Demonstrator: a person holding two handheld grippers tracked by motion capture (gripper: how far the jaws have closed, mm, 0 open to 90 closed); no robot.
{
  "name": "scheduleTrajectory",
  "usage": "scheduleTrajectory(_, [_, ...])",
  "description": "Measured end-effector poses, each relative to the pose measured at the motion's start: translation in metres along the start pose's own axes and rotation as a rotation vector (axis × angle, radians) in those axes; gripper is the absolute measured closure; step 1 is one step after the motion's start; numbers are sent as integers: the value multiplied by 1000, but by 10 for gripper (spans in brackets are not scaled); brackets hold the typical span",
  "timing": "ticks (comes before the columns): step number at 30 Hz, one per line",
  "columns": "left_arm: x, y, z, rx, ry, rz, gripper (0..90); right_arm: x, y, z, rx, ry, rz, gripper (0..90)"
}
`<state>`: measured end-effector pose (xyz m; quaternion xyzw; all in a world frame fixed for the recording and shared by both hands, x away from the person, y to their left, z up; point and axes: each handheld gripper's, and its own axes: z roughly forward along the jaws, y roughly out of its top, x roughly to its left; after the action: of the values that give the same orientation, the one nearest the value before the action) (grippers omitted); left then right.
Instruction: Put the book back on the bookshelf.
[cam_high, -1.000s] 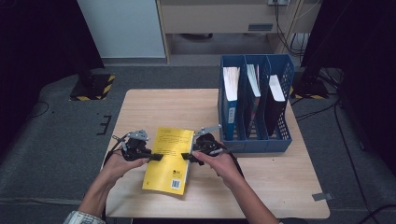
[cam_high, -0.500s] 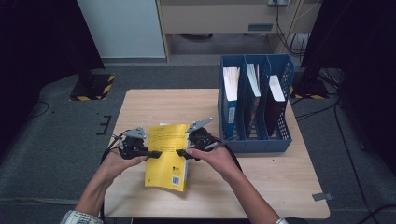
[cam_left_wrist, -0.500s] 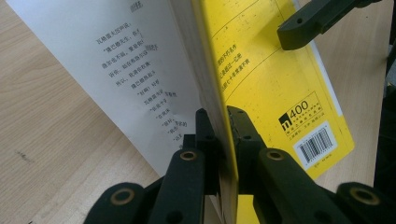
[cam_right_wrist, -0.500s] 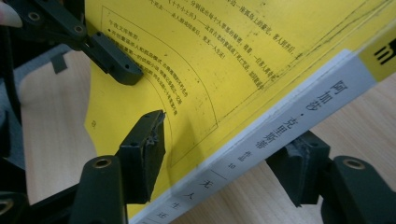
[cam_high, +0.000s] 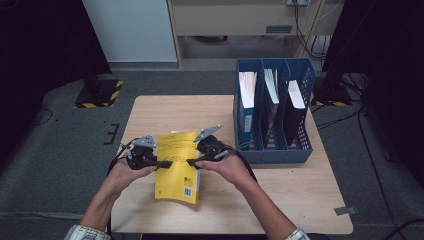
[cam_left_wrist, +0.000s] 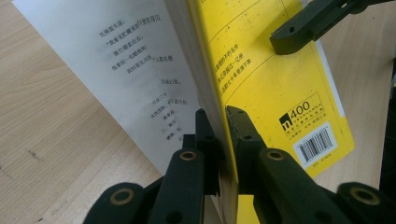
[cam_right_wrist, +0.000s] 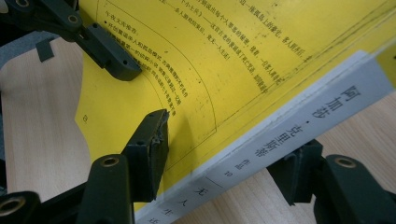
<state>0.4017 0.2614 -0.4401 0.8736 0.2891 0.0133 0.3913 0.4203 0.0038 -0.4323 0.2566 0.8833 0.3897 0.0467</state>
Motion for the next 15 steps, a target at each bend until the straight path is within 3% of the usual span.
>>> scheduleTrajectory(10, [-1, 2, -1, 3, 12, 6, 838, 2, 3, -1, -4, -15, -12, 440])
scheduleTrajectory(15, [-2, 2, -1, -3, 4, 16, 840, 4, 3, 6, 15, 4, -18, 419])
